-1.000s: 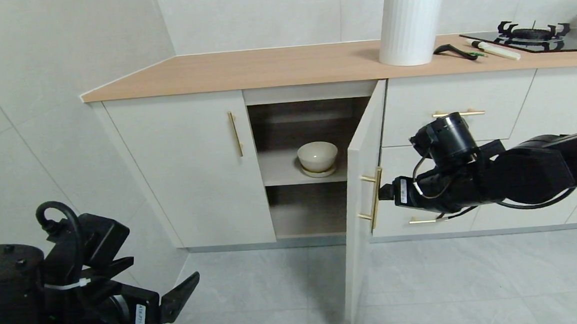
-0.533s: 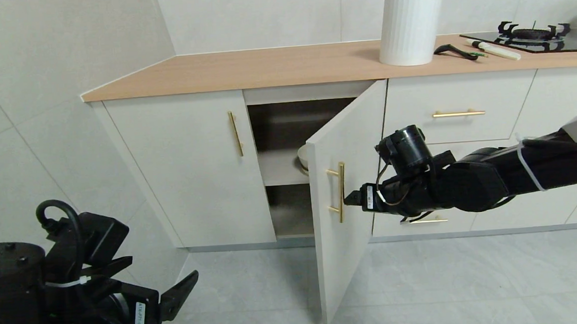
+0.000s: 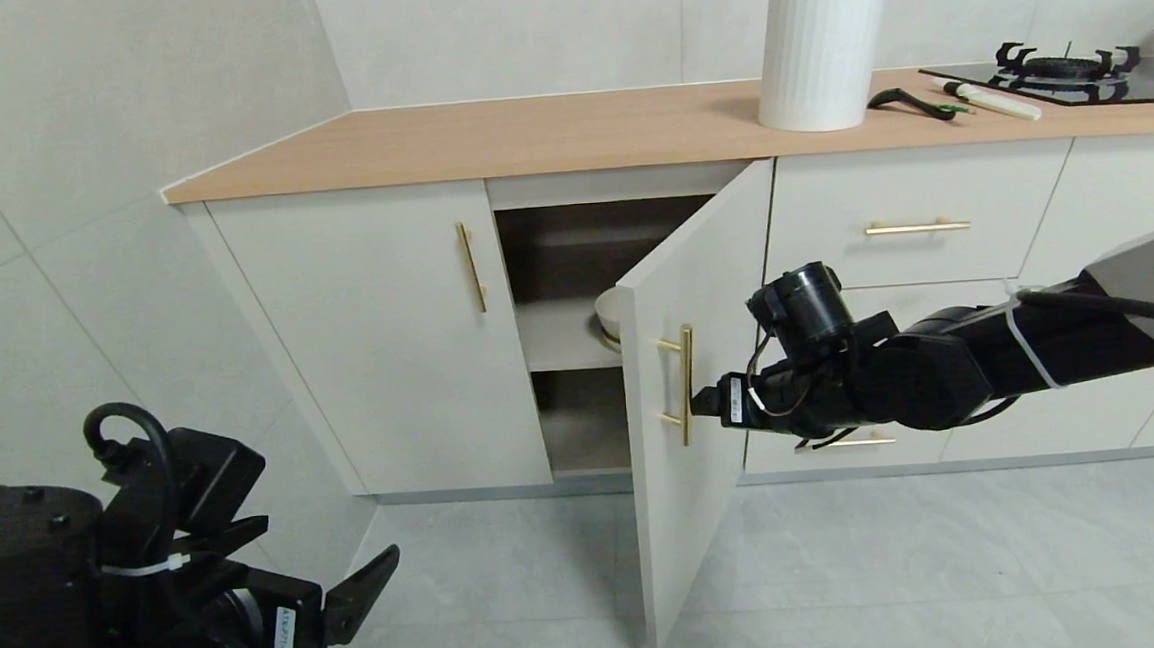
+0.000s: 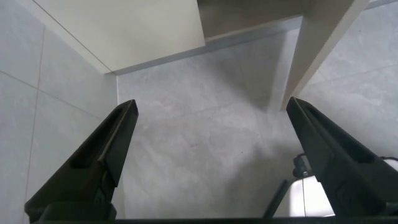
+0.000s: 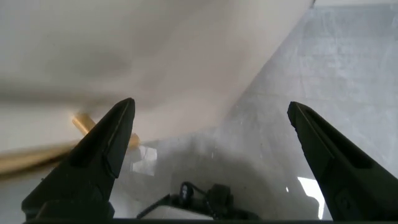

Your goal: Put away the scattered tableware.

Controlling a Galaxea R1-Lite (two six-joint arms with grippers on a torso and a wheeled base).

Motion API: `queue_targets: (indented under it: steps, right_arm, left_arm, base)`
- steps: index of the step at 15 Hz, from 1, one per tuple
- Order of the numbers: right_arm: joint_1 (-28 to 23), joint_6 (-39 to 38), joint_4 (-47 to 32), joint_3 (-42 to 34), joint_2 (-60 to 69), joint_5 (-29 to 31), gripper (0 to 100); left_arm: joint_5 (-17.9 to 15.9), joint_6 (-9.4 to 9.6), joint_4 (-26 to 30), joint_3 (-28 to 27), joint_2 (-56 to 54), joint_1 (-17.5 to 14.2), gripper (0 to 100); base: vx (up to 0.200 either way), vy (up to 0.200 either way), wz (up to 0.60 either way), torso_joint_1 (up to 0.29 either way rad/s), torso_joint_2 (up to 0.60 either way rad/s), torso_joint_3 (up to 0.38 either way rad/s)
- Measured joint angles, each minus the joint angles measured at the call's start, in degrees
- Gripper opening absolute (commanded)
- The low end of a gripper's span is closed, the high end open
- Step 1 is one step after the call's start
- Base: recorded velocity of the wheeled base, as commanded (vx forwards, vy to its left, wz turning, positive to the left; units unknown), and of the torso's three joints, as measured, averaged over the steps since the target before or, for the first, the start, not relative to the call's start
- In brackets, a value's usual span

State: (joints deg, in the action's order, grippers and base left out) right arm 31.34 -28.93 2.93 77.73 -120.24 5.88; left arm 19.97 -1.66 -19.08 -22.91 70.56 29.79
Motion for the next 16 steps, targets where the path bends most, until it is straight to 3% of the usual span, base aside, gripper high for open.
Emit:
queue_targets:
  steps: [12,16]
  right_arm:
    - [0.35,-5.06,8.48,-0.05,-2.84,0.17,100]
    - [1.1,-6.42,16.37,0.09,-4.85,2.72,100]
  left_arm:
    - [-0.21,0.0,0.01,0.15,0.79,0.0,100]
    - [-0.13,0.0,0.01,0.0,0.83,0.0,100]
  base:
    - [0.2,0.0,0.0,0.002,0.0,0.002]
    - [0.2,0.0,0.0,0.001,0.0,-0.001]
